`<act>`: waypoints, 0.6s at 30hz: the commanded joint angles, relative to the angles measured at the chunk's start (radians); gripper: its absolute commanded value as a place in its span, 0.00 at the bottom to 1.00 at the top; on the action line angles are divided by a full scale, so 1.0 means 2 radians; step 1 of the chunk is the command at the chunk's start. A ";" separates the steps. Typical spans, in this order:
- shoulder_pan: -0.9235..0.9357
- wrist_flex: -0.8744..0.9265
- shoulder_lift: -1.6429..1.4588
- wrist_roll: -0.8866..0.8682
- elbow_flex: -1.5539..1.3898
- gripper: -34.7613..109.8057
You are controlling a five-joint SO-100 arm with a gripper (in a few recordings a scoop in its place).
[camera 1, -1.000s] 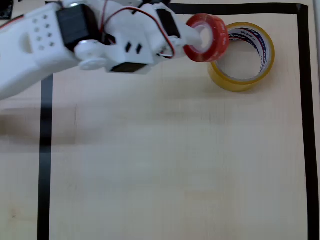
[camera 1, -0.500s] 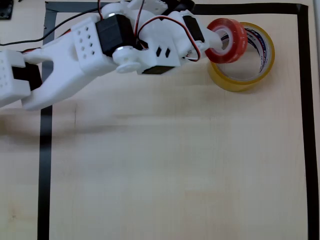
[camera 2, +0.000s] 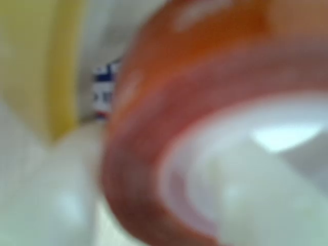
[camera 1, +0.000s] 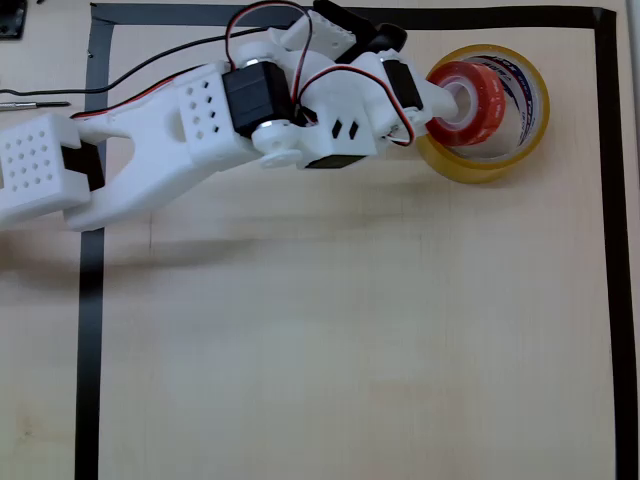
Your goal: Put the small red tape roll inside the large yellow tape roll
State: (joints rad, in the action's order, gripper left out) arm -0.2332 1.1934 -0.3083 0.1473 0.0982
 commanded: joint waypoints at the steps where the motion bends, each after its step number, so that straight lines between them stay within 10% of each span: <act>1: -0.002 -0.016 -0.028 -0.012 0.059 0.26; 11: -0.003 0.006 -0.029 -0.012 0.071 0.35; 18: -0.017 0.103 -0.117 -0.008 0.071 0.24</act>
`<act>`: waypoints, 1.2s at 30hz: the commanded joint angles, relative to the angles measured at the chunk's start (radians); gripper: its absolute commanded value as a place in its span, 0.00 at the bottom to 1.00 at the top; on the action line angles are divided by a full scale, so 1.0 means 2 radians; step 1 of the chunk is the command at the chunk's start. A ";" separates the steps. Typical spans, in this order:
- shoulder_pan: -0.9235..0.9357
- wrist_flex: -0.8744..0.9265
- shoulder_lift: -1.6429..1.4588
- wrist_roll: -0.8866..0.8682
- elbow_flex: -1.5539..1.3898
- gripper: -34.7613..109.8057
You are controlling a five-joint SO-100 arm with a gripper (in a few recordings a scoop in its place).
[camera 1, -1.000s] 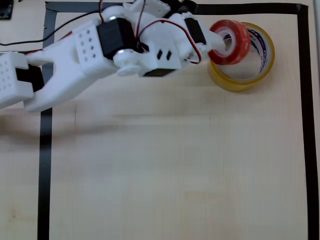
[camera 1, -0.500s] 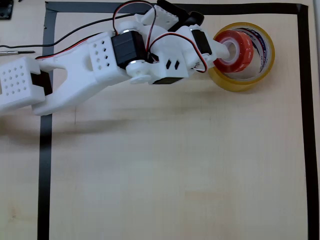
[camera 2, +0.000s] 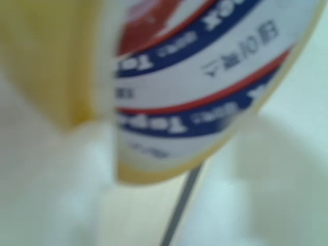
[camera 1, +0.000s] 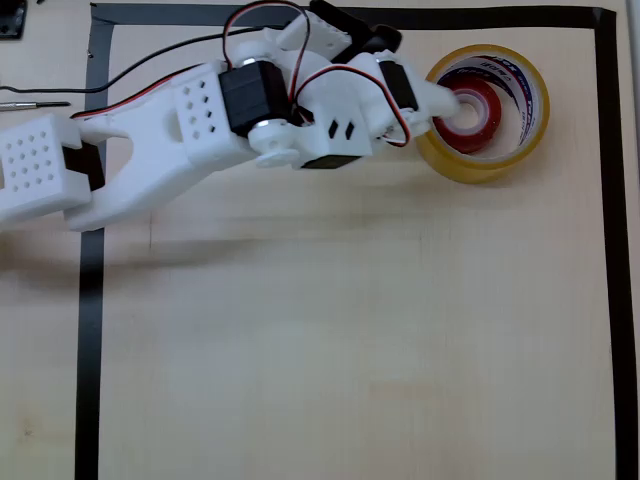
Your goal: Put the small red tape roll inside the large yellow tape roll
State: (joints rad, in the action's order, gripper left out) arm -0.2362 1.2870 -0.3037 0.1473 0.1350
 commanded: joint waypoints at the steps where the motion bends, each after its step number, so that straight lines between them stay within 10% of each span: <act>1: -0.019 0.079 -0.141 -0.010 0.053 0.24; 12: -0.041 0.261 -0.274 -0.035 0.051 0.24; 23: -0.031 0.258 -0.525 -0.051 -0.330 0.24; 36: 0.035 -0.017 -1.051 -0.052 -1.094 0.24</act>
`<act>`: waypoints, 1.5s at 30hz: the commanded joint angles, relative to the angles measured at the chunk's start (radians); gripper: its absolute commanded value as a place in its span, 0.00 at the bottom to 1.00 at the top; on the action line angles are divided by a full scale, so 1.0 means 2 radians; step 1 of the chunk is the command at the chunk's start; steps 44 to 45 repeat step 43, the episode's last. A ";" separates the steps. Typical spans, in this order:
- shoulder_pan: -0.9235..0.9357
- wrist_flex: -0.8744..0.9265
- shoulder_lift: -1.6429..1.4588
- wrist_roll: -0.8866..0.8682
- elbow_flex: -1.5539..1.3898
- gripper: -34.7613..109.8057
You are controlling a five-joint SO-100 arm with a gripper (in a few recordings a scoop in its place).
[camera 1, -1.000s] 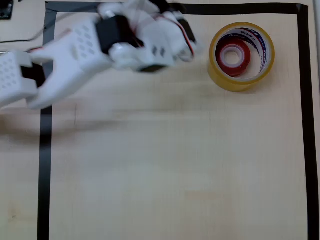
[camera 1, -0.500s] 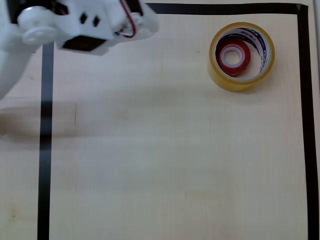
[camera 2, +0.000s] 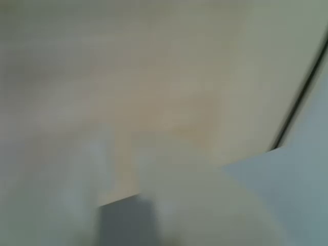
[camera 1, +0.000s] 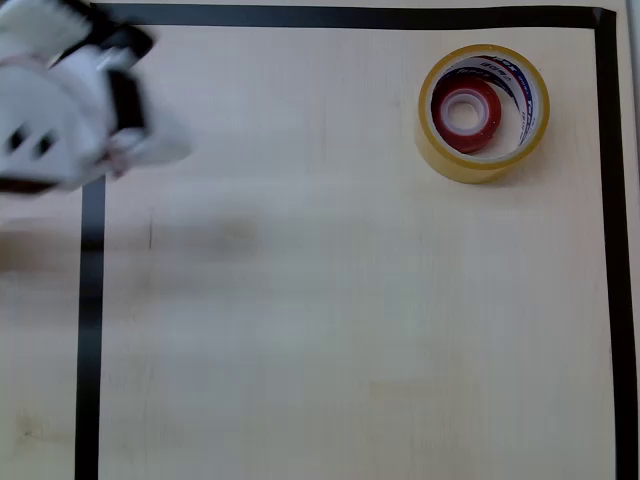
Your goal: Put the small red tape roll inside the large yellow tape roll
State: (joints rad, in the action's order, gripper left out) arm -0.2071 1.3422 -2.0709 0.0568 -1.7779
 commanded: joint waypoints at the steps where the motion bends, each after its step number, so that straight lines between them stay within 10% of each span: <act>1: 0.028 -0.054 -0.195 -0.008 -0.175 0.24; 17: 0.132 -0.141 -0.630 -0.035 -0.574 0.24; 45: 0.081 -0.130 -0.632 -0.017 -0.636 0.25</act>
